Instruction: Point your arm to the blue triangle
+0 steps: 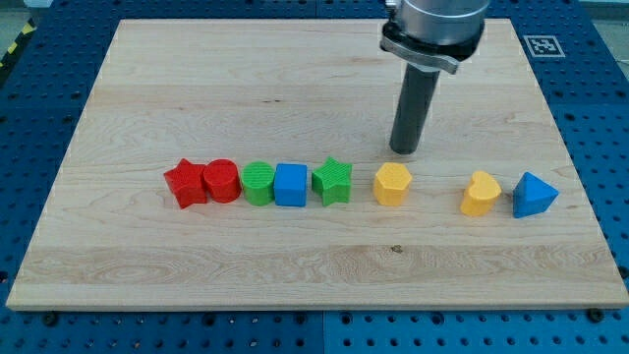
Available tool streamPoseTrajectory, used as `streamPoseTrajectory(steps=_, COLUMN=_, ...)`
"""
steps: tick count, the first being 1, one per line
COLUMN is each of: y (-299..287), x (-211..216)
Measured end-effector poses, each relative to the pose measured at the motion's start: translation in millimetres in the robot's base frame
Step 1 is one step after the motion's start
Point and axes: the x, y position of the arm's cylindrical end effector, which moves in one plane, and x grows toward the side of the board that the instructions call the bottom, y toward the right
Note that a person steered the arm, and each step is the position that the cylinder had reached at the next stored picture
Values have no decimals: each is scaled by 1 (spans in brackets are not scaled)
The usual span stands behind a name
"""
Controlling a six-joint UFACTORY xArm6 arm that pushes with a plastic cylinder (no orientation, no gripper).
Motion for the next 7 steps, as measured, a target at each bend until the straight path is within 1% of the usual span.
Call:
streamPoseTrajectory(steps=1, y=-3, x=0)
streamPoseTrajectory(steps=2, y=-51, x=-3)
streamPoseTrajectory(steps=6, y=-302, x=-11)
streamPoseTrajectory(steps=7, y=-334, x=12)
